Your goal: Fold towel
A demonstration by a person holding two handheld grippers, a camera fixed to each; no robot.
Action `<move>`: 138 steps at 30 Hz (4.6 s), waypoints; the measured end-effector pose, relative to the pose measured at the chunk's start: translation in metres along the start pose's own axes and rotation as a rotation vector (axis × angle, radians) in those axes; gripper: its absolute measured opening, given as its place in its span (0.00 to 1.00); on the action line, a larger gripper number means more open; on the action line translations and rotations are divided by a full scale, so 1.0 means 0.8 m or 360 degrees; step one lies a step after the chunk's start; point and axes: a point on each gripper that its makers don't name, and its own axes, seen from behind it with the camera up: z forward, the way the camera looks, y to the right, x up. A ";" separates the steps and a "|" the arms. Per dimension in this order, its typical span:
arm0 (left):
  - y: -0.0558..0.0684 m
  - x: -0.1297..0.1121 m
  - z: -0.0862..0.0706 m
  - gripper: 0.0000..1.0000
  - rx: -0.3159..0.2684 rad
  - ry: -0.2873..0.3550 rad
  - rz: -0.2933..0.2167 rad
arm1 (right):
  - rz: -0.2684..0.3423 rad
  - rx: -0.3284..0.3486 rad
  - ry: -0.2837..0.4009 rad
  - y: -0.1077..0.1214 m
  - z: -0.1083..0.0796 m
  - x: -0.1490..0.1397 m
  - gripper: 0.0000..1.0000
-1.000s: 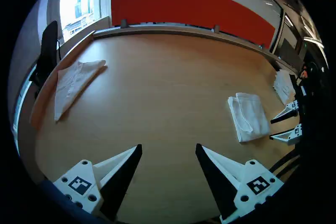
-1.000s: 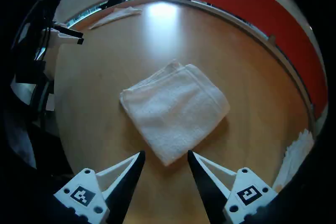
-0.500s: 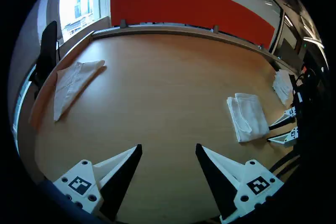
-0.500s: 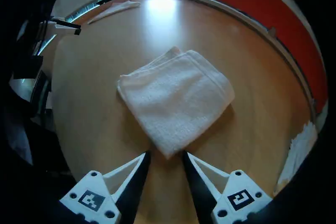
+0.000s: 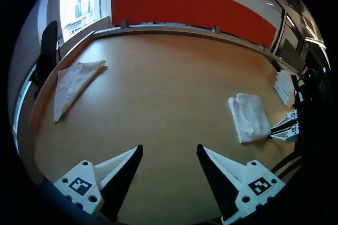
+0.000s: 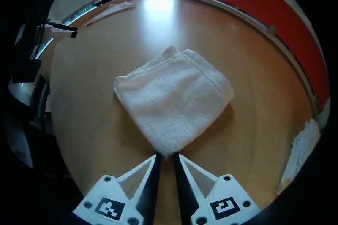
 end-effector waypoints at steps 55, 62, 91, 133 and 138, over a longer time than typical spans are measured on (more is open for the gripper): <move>0.026 0.043 -0.015 0.94 -0.0073 0.0154 -0.0009 | -0.0273 -0.0314 0.0391 0.103 -0.205 0.225 0.05; 0.028 0.040 -0.015 0.94 -0.0074 0.0149 -0.0011 | -0.0260 -0.0362 0.0387 0.142 -0.225 0.225 0.05; 0.036 0.047 -0.010 0.94 -0.0018 0.0124 -0.0016 | -0.0181 -0.0555 0.0249 0.340 -0.273 0.202 0.05; 0.051 0.056 0.000 0.94 0.0000 0.0088 0.0005 | -0.0080 -0.0754 0.0124 0.487 -0.325 0.166 0.05; 0.053 0.058 0.000 0.94 -0.0010 0.0092 0.0014 | -0.0064 -0.0767 0.0120 0.486 -0.332 0.151 0.05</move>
